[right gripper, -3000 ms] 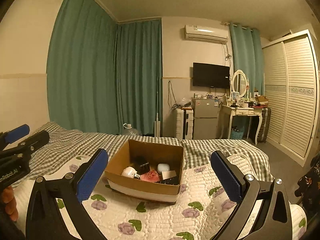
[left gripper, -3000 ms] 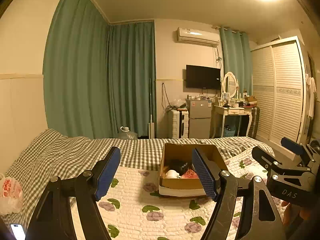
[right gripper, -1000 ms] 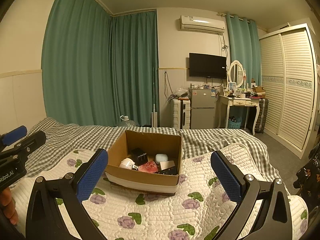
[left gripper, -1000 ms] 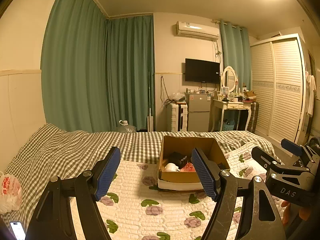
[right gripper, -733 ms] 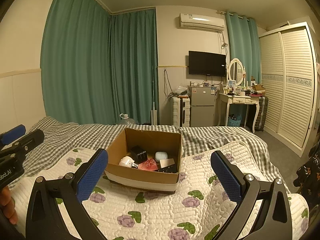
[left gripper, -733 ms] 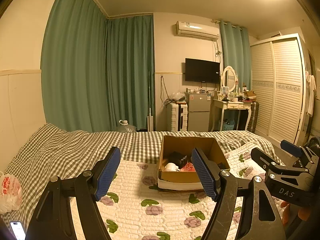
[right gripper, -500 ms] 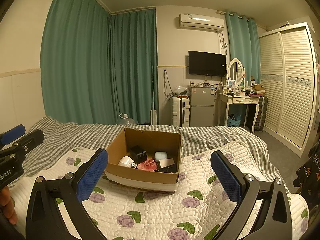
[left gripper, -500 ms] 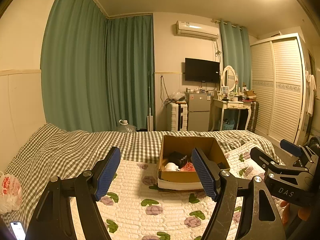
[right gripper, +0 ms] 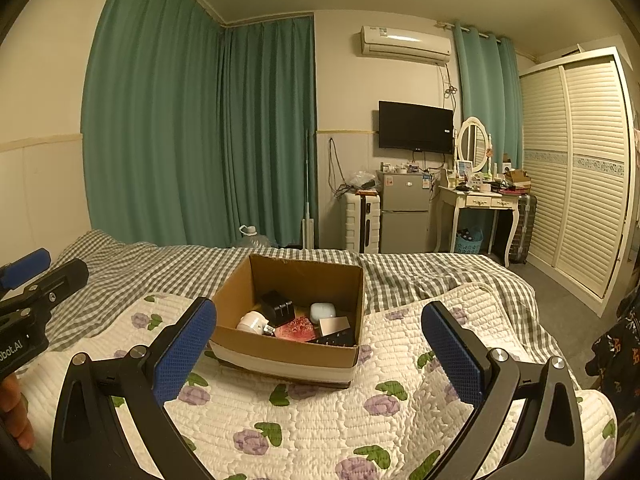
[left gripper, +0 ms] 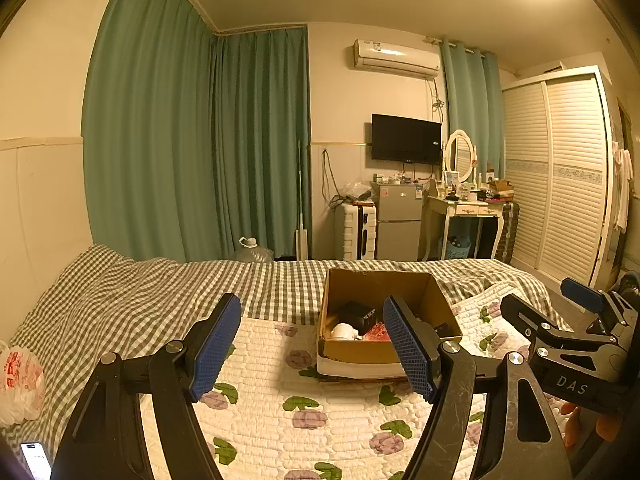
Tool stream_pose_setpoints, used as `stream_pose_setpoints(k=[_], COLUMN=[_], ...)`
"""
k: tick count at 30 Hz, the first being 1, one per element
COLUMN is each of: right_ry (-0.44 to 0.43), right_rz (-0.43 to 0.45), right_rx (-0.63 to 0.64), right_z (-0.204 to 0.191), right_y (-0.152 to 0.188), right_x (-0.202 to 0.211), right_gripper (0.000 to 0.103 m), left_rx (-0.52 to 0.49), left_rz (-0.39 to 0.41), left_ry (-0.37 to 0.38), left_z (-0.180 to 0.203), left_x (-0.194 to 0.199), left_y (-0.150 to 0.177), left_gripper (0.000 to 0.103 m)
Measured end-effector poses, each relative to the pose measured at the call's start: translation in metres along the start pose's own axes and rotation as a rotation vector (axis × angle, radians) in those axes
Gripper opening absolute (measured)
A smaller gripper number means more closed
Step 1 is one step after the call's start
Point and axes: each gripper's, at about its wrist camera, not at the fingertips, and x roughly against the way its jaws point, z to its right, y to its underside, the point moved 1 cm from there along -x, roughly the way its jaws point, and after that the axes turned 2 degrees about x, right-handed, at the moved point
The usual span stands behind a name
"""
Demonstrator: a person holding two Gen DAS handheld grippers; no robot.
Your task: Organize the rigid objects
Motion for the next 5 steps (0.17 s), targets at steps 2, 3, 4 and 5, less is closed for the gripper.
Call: stream_pose_setpoints(k=[2, 3, 4, 5], right_ry=[0.0, 0.0, 0.0, 0.0], right_rz=[-0.002, -0.003, -0.004, -0.004], right_rx=[0.0, 0.0, 0.0, 0.0], right_z=[-0.0001, 0.0004, -0.0002, -0.0002], right_y=[0.0008, 0.0011, 0.0009, 0.0009], right_x=[-0.0005, -0.0005, -0.0005, -0.0005], right_gripper=[0.103, 0.103, 0.103, 0.103], left_rx=[0.0, -0.001, -0.002, -0.002], left_rz=[0.001, 0.002, 0.002, 0.001], left_ry=[-0.004, -0.004, -0.004, -0.003], left_z=[0.0001, -0.0002, -0.0003, -0.0002], left_x=[0.0001, 0.0002, 0.0004, 0.0004], left_y=[0.0007, 0.0007, 0.0008, 0.0008], left_gripper=[0.077, 0.077, 0.077, 0.077])
